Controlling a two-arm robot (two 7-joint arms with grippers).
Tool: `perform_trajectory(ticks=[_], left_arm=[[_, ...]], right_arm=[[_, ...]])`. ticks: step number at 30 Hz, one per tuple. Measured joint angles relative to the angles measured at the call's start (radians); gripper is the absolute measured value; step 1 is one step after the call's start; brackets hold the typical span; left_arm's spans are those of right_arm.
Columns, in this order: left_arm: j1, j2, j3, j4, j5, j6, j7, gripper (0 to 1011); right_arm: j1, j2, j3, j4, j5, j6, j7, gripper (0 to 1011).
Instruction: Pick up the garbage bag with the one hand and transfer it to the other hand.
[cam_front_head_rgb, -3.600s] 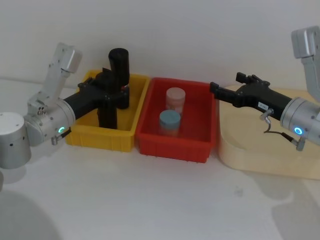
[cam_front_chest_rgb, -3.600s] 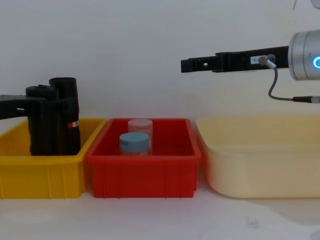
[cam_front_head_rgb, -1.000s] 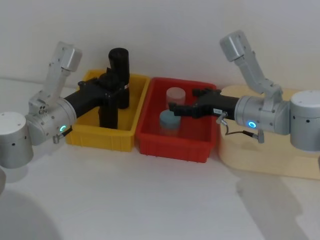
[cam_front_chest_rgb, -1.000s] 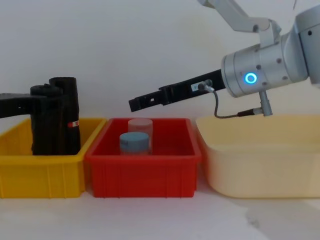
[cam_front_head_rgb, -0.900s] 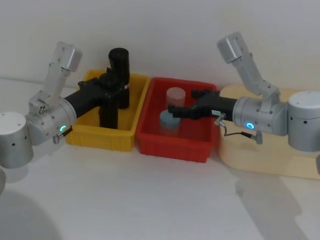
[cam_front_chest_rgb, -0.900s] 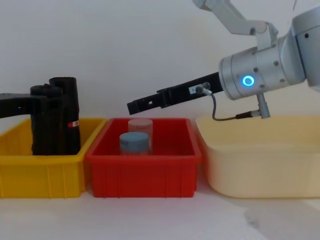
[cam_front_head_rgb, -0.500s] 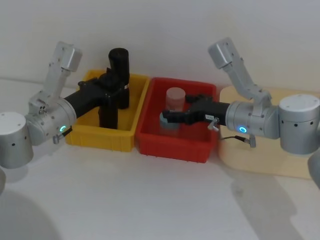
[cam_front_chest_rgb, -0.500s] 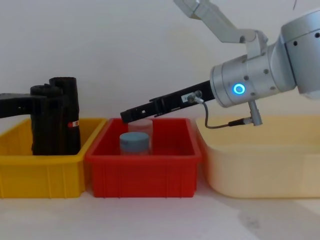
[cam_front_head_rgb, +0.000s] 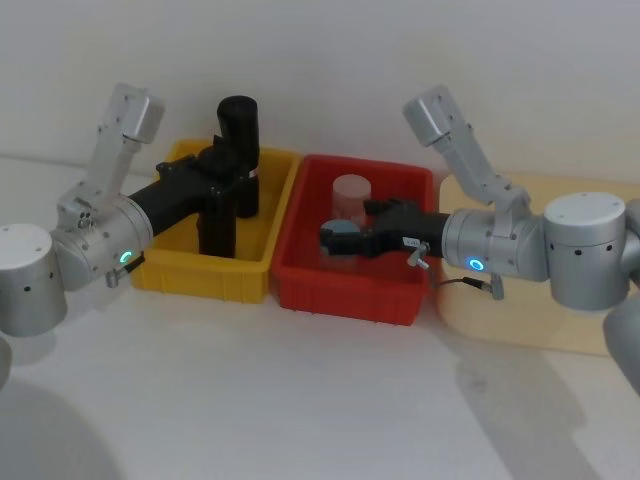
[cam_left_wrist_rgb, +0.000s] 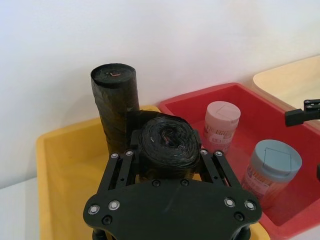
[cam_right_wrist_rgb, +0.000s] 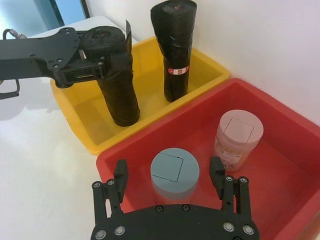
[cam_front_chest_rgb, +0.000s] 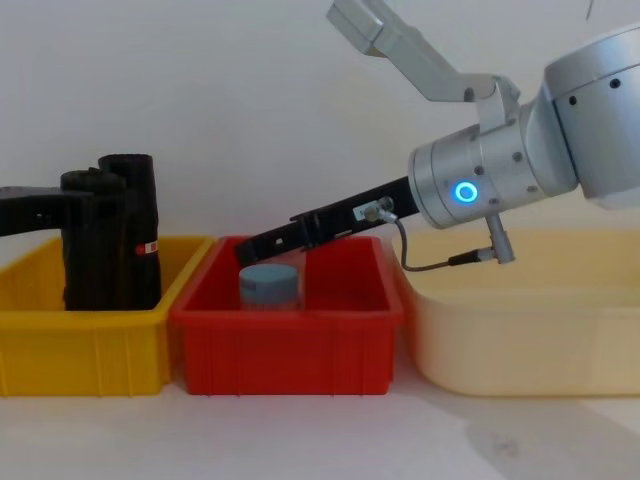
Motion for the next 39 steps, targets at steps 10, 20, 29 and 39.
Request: perform_trajectory(ticks=[10, 20, 29, 39], left_arm=[[0.000, 0.000, 0.000, 0.000, 0.000, 0.000, 0.000, 508], [0.000, 0.000, 0.000, 0.000, 0.000, 0.000, 0.000, 508], [0.000, 0.000, 0.000, 0.000, 0.000, 0.000, 0.000, 508], [0.000, 0.000, 0.000, 0.000, 0.000, 0.000, 0.000, 508]], right_arm=[[0.002, -0.010, -0.003, 0.011, -0.014, -0.002, 0.003, 1001], [0.006, -0.013, -0.007, 0.015, -0.030, -0.003, 0.005, 1001], [0.008, -0.016, -0.006, 0.028, -0.041, 0.002, 0.008, 1001], [0.014, -0.027, -0.004, 0.052, -0.049, 0.003, 0.016, 1001]])
